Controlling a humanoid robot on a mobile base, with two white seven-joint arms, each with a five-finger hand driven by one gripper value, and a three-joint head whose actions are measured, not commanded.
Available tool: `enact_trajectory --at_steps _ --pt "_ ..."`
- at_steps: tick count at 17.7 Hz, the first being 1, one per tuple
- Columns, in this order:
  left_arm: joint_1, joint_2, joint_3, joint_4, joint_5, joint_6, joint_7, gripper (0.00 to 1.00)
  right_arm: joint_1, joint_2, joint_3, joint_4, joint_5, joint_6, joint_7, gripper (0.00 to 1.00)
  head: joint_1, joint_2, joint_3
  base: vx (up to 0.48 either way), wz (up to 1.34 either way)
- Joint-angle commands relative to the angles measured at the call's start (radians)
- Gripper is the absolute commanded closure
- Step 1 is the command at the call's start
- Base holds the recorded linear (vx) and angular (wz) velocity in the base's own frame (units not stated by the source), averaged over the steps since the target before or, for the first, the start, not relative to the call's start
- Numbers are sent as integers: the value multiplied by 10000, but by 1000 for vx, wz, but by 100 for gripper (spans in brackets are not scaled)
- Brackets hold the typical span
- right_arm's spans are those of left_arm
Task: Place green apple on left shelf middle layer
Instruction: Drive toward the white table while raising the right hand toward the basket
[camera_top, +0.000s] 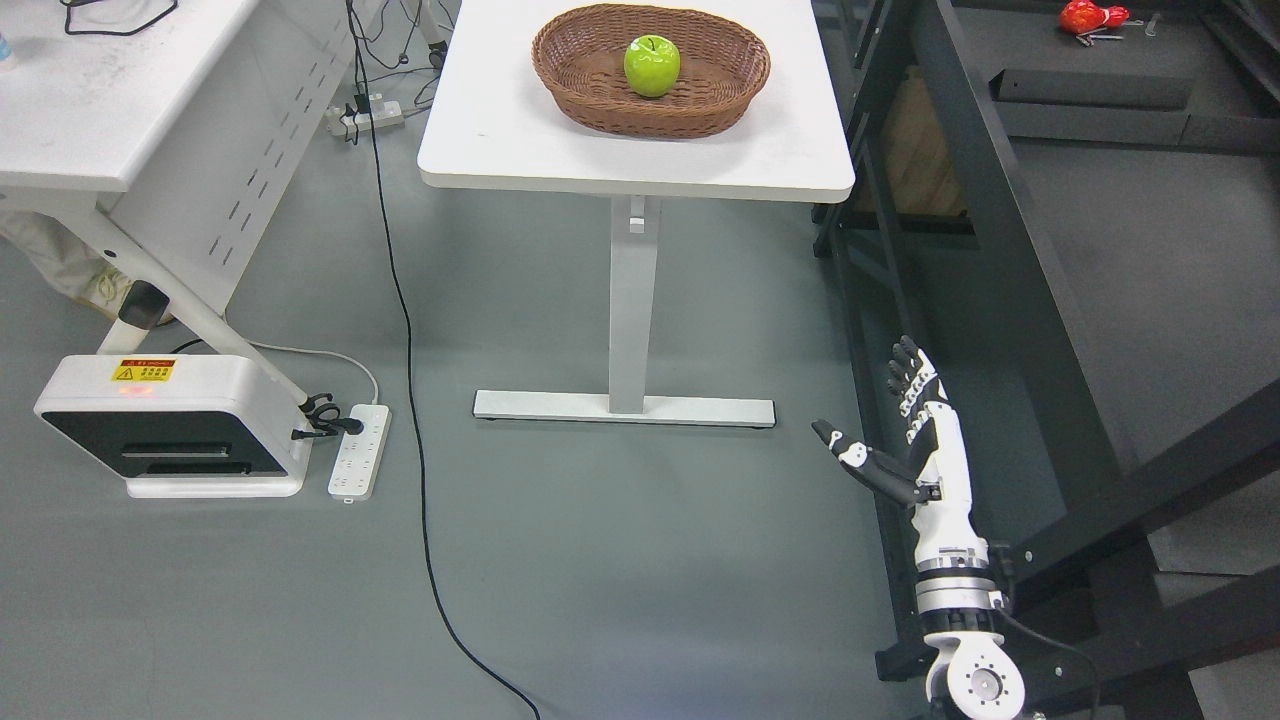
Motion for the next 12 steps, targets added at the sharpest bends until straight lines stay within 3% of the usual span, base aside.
enact_trajectory --at_steps 1,6,10,11,12 --pt "0 175 0 -1 0 -39 2 0 0 -174 322 2 0 6 -6 0 0 0 0 0 0" --pt "0 175 0 -1 0 -24 2 0 0 -174 322 2 -46 -9 40 0 0 0 0 0 0" --pt "0 175 0 -1 0 -24 2 0 -30 -174 -89 79 -1180 -375 71 0 0 0 0 -8 -1" --pt "0 175 0 -1 0 -39 2 0 -107 -174 -214 140 -999 -681 101 0 0 0 0 -11 -3" --pt "0 175 0 -1 0 -39 2 0 -153 -471 -93 171 111 -1170 208 0 0 0 0 0 0"
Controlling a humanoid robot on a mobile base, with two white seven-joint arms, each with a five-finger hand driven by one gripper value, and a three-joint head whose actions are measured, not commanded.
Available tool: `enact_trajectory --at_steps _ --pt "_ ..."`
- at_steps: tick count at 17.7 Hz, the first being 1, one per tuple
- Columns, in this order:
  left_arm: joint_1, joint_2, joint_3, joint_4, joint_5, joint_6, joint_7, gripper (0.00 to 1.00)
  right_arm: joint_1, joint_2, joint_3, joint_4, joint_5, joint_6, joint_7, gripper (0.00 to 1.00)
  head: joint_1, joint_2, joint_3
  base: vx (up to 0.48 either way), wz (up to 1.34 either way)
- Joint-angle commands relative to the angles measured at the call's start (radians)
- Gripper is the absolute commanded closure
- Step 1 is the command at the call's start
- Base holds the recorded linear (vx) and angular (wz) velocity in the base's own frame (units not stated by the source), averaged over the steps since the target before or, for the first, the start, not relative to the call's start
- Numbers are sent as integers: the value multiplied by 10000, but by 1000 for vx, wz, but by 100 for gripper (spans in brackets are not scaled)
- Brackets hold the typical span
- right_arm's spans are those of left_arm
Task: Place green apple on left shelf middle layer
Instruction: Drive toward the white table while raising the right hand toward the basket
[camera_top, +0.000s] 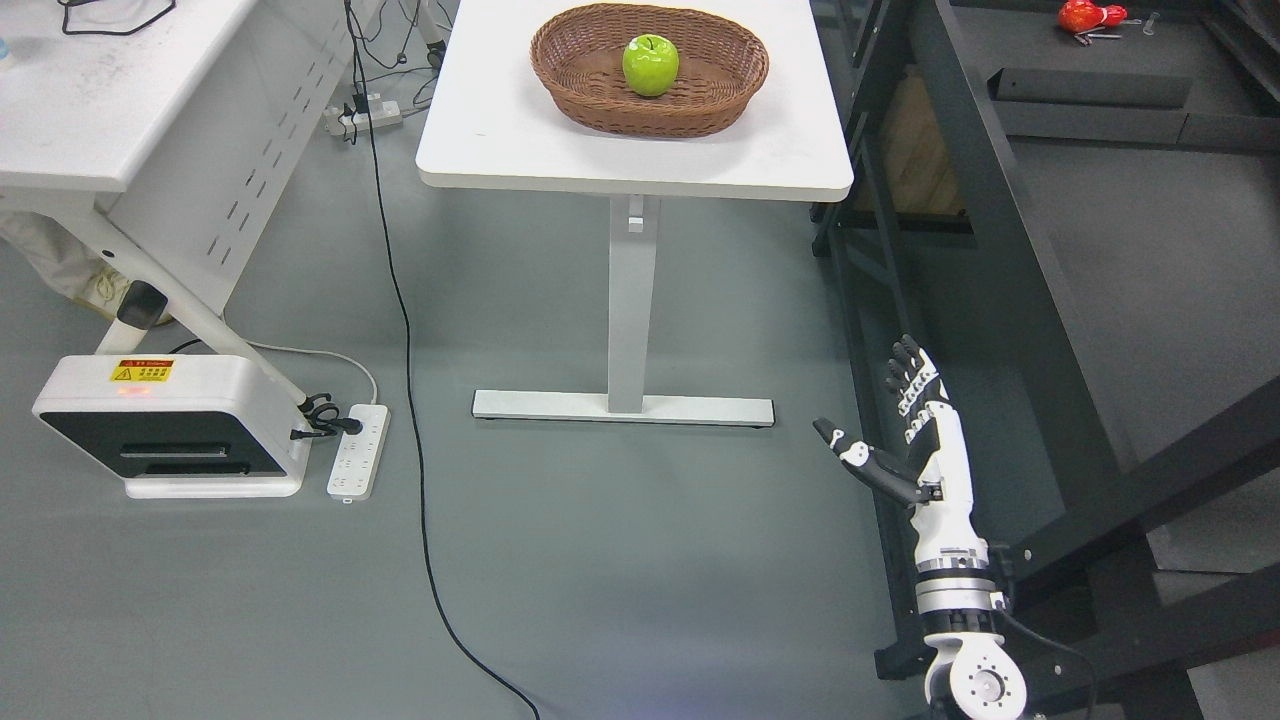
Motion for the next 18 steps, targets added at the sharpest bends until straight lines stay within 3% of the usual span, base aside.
enact_trajectory --at_steps 1,2,3,4,9,12,14,18 --pt "0 175 1 -1 0 -1 2 0 -120 -868 196 78 2191 -1362 210 3 0 0 0 0 0" --pt "0 175 1 -1 0 -1 2 0 -75 -917 518 47 5016 -2189 165 11 0 0 0 31 16" --pt "0 175 1 -1 0 -1 2 0 -105 -751 445 -29 6274 -2242 89 14 0 0 0 31 16" --pt "0 175 1 -1 0 -1 2 0 -135 -400 262 -45 6514 -2197 -33 19 0 0 0 63 51" --pt "0 175 1 -1 0 -16 2 0 -29 -319 76 -365 5814 -1583 -50 9 0 0 0 134 92" --pt "0 175 1 -1 0 -1 2 0 139 -319 -107 -505 4009 -2377 -35 0 0 0 0 198 171" --pt "0 175 1 -1 0 -16 2 0 248 -319 -123 -475 2520 -2688 149 0 0 0 0 232 174" --pt "0 175 1 -1 0 -16 2 0 -104 -366 -16 -444 3306 -1249 196 0 0 0 0 276 69"
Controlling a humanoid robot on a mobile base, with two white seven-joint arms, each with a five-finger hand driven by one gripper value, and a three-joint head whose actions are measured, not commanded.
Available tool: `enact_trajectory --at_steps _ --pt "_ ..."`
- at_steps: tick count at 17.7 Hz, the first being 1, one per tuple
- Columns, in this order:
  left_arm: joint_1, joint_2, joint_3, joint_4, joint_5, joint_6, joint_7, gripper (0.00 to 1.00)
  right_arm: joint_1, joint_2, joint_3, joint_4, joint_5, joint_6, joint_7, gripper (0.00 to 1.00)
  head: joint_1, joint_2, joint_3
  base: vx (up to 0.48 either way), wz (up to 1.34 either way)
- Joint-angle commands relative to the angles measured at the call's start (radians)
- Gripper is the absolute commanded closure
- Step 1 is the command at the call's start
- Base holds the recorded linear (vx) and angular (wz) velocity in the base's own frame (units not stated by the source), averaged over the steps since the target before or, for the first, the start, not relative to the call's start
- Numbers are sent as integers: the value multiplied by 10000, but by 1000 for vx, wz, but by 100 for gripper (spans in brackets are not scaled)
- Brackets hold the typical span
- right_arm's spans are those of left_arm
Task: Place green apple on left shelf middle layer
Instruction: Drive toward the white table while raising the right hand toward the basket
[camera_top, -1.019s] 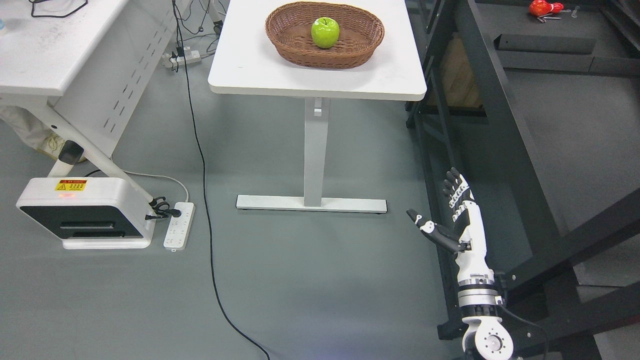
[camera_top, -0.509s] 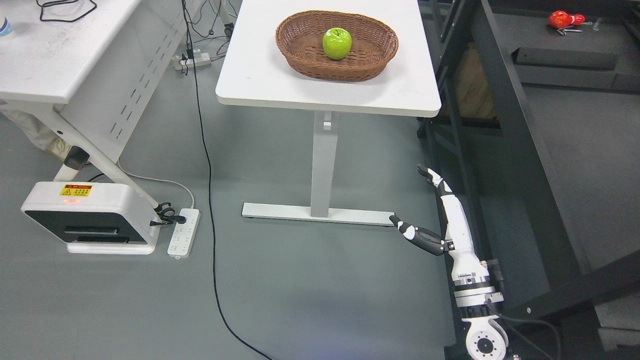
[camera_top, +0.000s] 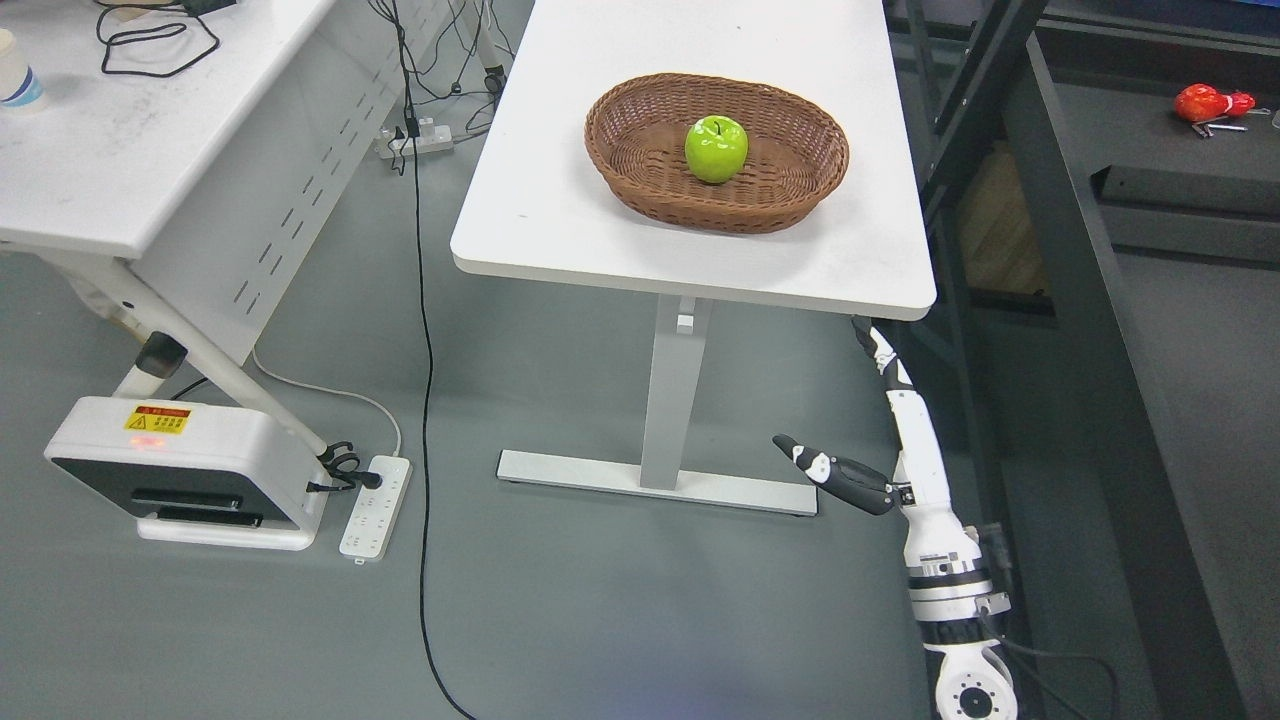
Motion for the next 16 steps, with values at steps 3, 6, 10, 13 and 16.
enact_trajectory --at_steps 3,6,10,13,16 --pt "0 175 1 -1 0 -6 2 0 -267 -182 52 -180 183 1747 -32 0 0 1 0 285 -57" --pt "0 175 1 -1 0 9 2 0 -421 -213 67 -195 183 1750 -33 0 0 0 0 322 -53" --pt "0 175 1 -1 0 -7 2 0 -406 -213 603 -195 443 1412 44 0 0 1 0 288 58" --pt "0 175 1 -1 0 -6 2 0 -512 -198 727 -165 627 1488 44 0 0 0 0 256 73" --pt "0 175 1 -1 0 9 2 0 -1170 -213 788 -134 1055 1610 44 0 0 0 0 219 11"
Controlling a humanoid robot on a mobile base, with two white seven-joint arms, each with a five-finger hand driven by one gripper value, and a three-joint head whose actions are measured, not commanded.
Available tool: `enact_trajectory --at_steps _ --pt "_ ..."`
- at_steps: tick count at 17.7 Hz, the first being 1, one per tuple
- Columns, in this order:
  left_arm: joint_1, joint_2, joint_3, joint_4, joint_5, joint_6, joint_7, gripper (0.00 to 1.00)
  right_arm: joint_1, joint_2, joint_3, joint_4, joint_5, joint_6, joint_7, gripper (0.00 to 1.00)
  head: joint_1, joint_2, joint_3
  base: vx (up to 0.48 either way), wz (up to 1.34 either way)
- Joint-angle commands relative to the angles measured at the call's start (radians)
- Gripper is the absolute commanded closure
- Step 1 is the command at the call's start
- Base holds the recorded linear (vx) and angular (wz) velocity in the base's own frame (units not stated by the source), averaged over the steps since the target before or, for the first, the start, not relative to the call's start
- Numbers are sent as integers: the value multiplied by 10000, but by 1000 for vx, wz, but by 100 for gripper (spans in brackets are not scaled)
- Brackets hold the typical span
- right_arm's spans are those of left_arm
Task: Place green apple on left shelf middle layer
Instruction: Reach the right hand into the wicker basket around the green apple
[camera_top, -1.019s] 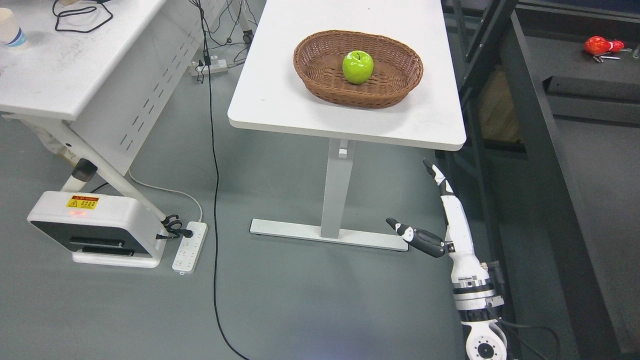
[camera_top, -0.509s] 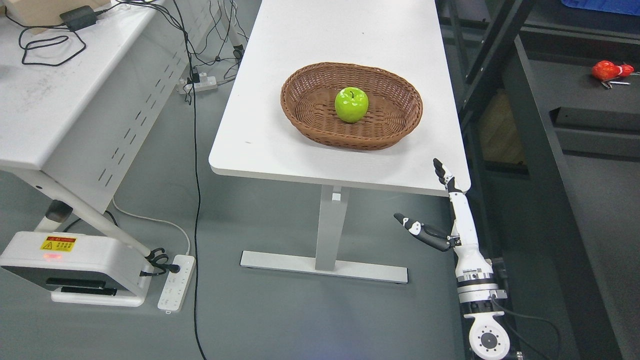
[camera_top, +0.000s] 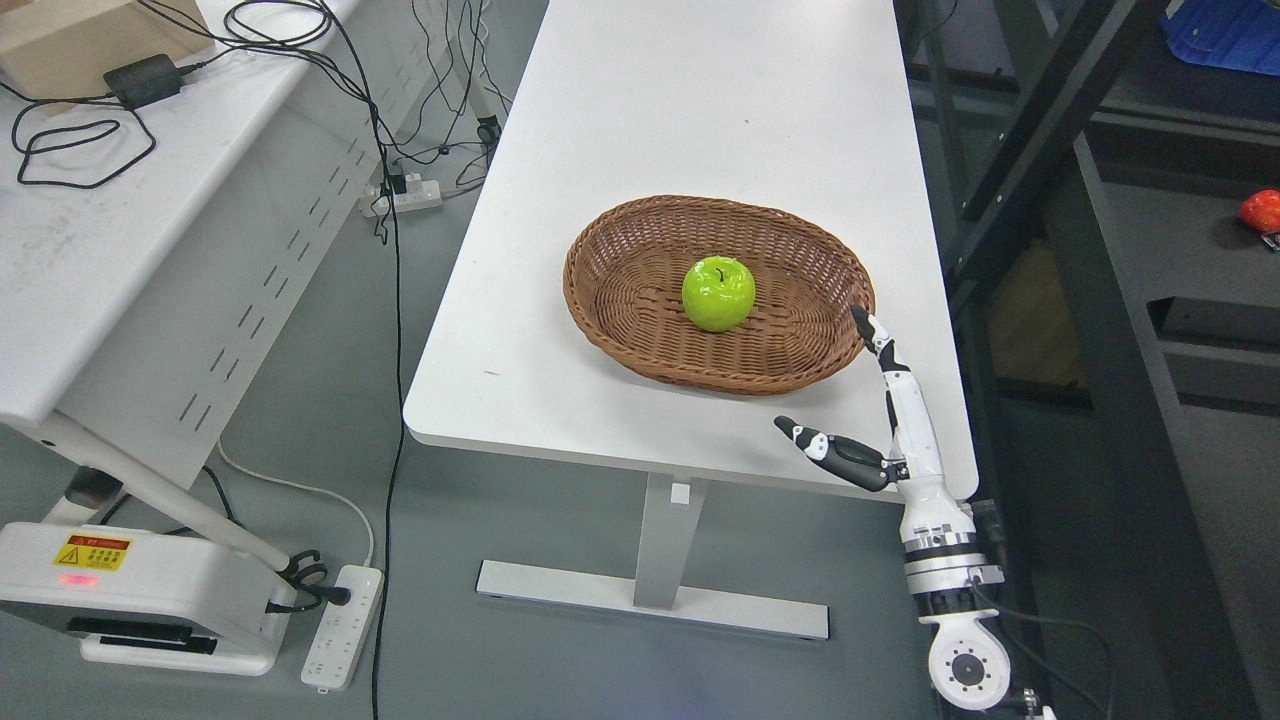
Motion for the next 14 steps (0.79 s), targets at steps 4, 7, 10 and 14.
enact_trajectory --at_steps 4,7,10,14 --pt "1 175 0 0 0 -3 2 0 -1549 -206 1057 175 1502 425 89 0 0 0 0 158 2" --pt "1 175 0 0 0 -3 2 0 -2194 -221 1381 695 2409 440 531 0 0 0 0 119 1" --pt "1 175 0 0 0 -3 2 0 -2607 -252 1672 1551 2487 425 1069 0 0 0 0 73 2" --pt "1 175 0 0 0 -3 2 0 -3206 -252 1750 2627 2639 410 1132 0 0 0 0 27 -1"
